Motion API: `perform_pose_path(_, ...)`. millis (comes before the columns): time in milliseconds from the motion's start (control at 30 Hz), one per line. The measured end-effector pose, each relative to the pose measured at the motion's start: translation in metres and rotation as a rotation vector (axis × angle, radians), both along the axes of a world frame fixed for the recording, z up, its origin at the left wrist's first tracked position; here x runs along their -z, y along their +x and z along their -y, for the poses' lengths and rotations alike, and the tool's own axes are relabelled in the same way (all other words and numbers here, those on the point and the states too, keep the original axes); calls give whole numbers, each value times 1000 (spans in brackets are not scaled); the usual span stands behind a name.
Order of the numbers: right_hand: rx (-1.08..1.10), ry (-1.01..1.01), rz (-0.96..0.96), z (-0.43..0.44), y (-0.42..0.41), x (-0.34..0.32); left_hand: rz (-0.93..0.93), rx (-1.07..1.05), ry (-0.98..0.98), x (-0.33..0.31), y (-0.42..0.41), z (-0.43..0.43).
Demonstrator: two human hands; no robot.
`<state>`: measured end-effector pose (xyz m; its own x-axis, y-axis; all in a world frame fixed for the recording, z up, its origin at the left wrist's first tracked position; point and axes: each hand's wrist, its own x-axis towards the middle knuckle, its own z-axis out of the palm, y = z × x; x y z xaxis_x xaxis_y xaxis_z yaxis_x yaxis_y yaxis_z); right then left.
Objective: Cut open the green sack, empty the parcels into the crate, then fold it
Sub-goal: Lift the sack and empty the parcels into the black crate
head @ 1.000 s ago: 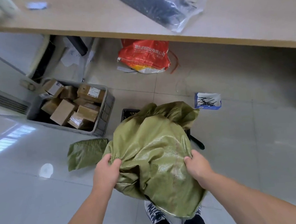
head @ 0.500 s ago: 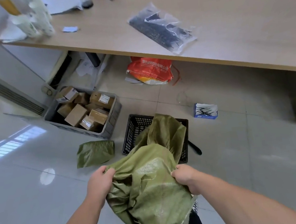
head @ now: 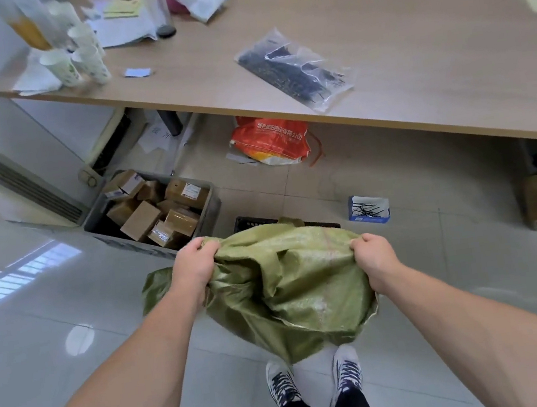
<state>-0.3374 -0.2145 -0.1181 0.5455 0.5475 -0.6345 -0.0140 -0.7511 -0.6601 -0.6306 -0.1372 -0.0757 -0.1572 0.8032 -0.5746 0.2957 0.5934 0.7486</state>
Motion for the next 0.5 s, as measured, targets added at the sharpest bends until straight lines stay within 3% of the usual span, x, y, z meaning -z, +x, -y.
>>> perform_pose_path(400,213,173,179,-59,43,-40,217,-95,143,-40,43,-75)
perform_pose_path(500,205,164,170,-69,47,-42,208,-107,74,-38,50,-89)
